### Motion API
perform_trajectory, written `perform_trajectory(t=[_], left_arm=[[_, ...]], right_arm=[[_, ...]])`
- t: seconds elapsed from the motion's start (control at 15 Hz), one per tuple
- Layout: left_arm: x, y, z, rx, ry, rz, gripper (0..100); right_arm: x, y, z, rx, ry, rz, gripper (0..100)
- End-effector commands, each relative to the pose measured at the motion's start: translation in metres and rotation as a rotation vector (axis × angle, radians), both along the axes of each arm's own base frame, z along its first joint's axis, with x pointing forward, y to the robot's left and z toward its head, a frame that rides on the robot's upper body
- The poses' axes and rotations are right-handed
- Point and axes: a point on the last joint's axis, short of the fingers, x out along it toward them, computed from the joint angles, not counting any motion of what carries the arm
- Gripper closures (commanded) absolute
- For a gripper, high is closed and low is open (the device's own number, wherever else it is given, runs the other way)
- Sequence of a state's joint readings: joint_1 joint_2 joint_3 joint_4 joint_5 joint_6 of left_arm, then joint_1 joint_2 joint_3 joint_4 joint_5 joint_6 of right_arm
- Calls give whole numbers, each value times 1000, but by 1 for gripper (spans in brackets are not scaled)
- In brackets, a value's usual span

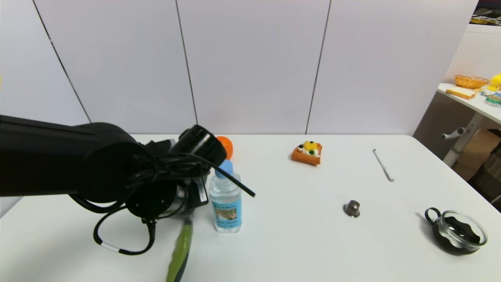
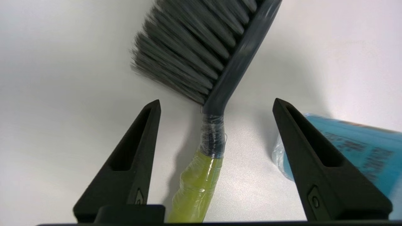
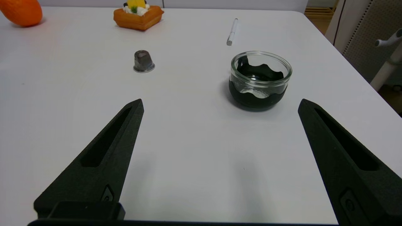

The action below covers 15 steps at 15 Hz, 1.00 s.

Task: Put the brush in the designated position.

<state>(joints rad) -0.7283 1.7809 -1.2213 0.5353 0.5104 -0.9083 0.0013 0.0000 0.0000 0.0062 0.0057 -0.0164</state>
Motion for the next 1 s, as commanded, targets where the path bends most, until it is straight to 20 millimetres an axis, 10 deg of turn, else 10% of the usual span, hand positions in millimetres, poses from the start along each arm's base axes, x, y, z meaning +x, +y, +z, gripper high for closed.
perform_trajectory(t=[0.07,0.27,0.47,1.0], left_arm=[[-7,53,92,100,-151,-10,0],[-29,97,166,287,-286,-148,0],[-49,129,200,480,-385,-225,0],[-130,172,142,293,-595,-607,0]], right_arm=[[0,0,0,0,3,1,0],[0,0,0,0,3,1,0],[0,0,0,0,3,1,0],[0,0,0,0,3,1,0]])
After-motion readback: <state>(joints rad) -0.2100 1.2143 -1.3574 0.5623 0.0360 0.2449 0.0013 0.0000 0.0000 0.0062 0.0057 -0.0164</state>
